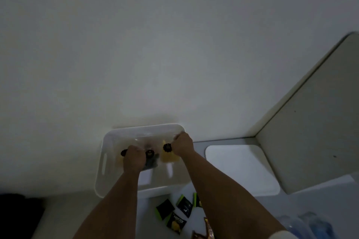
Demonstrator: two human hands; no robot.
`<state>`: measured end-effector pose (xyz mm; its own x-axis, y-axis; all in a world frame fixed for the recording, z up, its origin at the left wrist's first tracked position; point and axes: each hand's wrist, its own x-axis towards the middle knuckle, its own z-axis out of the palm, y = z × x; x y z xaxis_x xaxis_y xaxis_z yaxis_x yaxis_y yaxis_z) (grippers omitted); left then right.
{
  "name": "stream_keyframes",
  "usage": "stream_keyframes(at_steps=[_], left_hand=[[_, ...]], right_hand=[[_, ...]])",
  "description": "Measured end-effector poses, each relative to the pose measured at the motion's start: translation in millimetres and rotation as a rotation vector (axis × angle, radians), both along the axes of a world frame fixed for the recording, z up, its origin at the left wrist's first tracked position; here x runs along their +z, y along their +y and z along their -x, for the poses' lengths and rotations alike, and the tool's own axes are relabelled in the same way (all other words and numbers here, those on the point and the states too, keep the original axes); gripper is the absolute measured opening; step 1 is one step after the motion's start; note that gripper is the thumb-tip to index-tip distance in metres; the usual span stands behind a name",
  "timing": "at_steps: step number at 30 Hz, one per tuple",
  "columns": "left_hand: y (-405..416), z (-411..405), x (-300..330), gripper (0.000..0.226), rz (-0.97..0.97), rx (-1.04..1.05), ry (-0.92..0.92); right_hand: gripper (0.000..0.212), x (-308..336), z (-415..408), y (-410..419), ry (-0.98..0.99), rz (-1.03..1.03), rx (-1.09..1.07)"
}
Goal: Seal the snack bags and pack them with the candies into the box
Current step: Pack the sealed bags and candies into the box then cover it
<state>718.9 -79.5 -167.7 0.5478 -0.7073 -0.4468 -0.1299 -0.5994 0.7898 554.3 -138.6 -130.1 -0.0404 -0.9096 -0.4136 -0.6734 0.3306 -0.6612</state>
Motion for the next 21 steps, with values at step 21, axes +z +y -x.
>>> stream_keyframes(at_steps=[21], left_hand=[[-5, -12, -8, 0.030, -0.143, 0.026, -0.093]], right_hand=[[0.007, -42, -26, -7, 0.212, -0.025, 0.141]])
